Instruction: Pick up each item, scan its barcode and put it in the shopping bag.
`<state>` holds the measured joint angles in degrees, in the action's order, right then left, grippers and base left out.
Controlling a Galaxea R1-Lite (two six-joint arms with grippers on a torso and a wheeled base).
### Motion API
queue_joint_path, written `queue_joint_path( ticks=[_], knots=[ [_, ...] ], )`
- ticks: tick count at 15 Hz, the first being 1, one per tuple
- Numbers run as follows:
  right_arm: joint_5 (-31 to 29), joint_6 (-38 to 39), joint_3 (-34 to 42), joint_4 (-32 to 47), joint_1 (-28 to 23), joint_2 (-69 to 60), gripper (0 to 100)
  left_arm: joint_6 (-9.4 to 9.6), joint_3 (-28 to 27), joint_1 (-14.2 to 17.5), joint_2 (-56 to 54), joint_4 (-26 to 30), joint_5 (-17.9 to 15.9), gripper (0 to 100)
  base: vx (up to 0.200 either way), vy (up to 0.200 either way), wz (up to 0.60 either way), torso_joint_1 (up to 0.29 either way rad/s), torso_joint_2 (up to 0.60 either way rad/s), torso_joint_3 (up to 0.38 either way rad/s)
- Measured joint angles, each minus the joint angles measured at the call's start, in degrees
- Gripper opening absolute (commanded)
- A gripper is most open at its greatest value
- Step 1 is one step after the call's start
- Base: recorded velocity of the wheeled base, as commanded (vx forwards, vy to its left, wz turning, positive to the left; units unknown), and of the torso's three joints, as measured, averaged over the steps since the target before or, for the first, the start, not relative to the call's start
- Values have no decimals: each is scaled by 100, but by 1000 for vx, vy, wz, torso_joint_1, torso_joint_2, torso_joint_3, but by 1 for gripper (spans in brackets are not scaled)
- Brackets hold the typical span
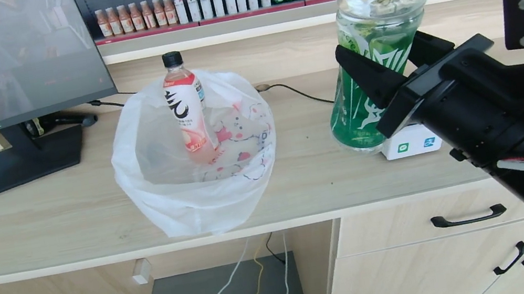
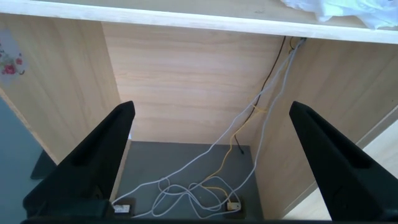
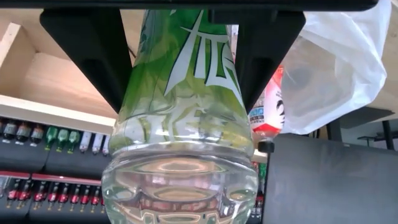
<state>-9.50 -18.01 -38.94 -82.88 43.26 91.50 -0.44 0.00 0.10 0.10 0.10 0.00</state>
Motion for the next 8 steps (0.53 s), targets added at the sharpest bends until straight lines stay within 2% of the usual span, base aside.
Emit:
queue_joint_path(
  ticks=[5, 8],
  knots=[
    [-7, 28, -265, 0, -10, 160, 0, 15, 0, -7, 0, -2, -2, 100, 0, 200, 0, 0, 0, 1],
    [-21, 50, -358, 4, -118, 271, 0, 44, 0, -10, 0, 1, 2, 100, 0, 0, 0, 0, 0, 0]
  ],
)
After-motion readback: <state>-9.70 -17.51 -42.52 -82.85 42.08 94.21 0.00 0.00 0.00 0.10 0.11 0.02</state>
